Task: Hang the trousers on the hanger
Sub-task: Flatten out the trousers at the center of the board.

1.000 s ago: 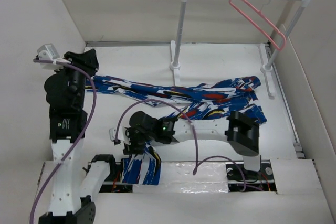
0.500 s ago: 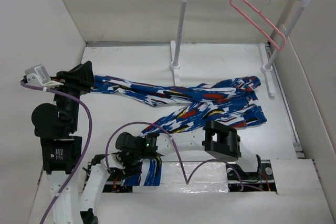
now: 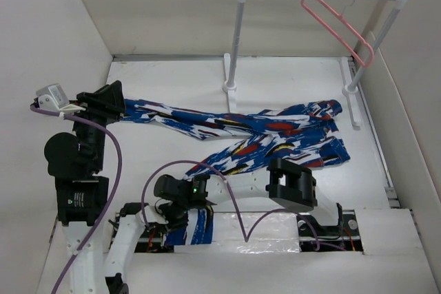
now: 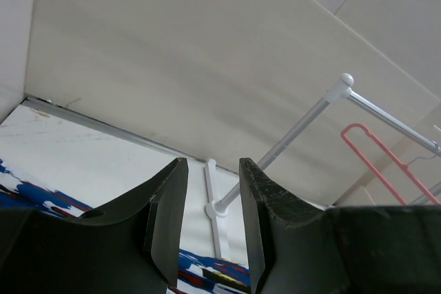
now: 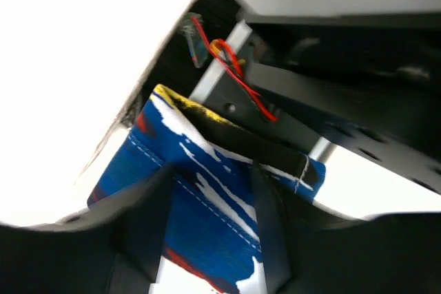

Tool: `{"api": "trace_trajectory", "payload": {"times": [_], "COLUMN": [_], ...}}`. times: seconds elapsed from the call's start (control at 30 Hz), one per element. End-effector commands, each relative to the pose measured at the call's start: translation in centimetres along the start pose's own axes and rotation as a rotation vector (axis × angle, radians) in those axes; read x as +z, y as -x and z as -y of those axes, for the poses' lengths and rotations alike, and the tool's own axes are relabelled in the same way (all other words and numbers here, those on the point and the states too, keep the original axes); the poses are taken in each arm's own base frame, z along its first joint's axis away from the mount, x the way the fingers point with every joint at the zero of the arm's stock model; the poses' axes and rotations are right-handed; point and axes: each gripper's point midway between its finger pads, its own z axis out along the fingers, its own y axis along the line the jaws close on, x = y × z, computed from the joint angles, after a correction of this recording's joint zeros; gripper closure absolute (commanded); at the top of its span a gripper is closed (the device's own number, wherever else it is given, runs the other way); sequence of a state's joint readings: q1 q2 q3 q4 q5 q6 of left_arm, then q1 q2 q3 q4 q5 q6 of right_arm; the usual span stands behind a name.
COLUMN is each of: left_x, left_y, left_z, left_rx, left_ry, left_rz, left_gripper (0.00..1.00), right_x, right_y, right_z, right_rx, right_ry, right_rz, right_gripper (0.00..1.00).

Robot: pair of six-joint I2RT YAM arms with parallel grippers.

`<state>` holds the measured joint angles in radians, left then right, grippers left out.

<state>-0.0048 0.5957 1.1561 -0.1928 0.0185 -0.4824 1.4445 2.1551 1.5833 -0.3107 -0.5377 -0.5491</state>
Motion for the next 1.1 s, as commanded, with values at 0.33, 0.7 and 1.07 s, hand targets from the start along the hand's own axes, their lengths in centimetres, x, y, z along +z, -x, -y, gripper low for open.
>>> {"api": "trace_trajectory", "payload": {"times": [0.33, 0.7, 1.07], "left_x": [0.9, 2.8, 4.4], "left_y": [0.3, -2.2, -8.8], "left_z": [-0.7, -2.9, -7.9], "left_rx": [0.018, 0.038, 0.059], "left_ry": [0.03, 0.112, 0.258], "left_rz": [0.031, -0.042, -0.192], "left_gripper": [0.67, 0.67, 0.68], "right_x": [-9.1, -30.2, -24.5], "right_y": [6.9, -0.1, -13.7], "right_z": [5.4, 21.1, 20.3], "right_rx": [-0.011, 0.386, 0.682], "right_ry": [-0.259, -0.883, -0.886], "right_rz": [0.226, 0.591, 0.297], "right_gripper": [1.0, 1.0, 1.0]}}
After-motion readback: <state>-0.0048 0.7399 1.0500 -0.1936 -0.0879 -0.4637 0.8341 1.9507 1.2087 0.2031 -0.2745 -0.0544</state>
